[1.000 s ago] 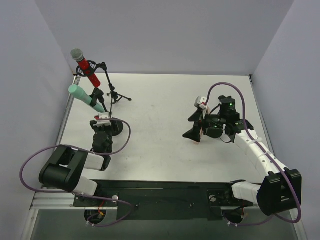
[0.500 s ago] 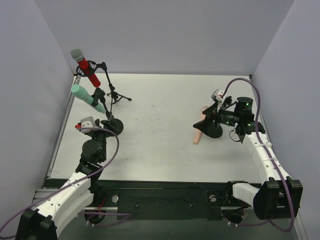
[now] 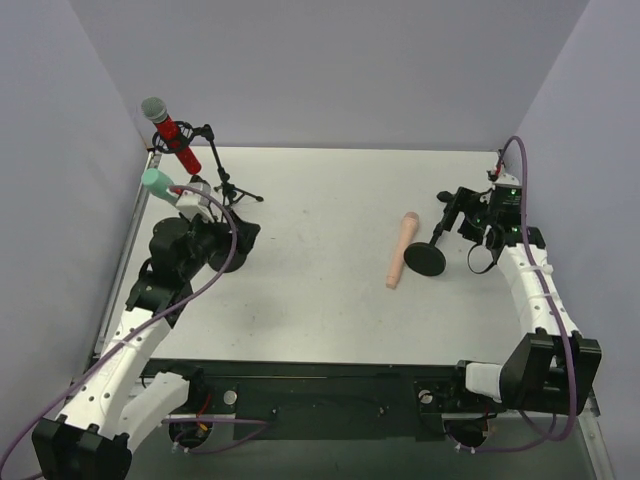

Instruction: Attach the microphones to the stand

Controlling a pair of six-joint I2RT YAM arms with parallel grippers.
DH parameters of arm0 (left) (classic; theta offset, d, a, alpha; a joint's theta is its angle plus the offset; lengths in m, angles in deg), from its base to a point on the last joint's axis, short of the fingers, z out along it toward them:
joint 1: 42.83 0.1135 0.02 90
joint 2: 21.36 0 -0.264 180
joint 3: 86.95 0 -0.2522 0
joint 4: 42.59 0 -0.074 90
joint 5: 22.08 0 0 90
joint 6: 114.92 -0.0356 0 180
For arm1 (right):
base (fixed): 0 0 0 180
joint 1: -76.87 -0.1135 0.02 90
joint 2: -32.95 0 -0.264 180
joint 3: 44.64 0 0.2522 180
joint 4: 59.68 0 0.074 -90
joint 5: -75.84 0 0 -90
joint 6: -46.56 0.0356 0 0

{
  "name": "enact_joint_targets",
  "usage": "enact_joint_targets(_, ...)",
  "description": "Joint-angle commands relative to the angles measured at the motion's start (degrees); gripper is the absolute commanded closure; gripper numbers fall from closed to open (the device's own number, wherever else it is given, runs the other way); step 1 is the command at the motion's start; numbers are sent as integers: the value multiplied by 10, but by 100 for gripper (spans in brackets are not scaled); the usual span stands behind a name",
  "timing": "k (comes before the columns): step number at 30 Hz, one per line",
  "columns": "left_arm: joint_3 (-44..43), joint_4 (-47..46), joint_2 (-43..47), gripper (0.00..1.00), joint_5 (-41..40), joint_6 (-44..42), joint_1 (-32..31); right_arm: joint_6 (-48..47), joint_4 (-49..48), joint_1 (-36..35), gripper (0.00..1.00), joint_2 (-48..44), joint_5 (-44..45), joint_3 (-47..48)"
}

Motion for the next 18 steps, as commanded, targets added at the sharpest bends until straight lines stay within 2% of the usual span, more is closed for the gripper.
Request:
enact_joint_targets(1,46,68,25,12,69,-57,3,112,9,22,19,66,116,49)
enact_joint_targets(2,58,51,39,12,73,-57,4,116,11,22,24,94,111,67)
enact_joint_targets(4,64,63,58,12,74,-67,3,113,13,23,28,142,109,97)
enact_joint_targets(8,79,59,89,12,47,-81,2,130,3,32,29,227,108,156)
enact_joint_targets(18,73,60,63,12,53,-82,8,160,34,34,39,388,41,261)
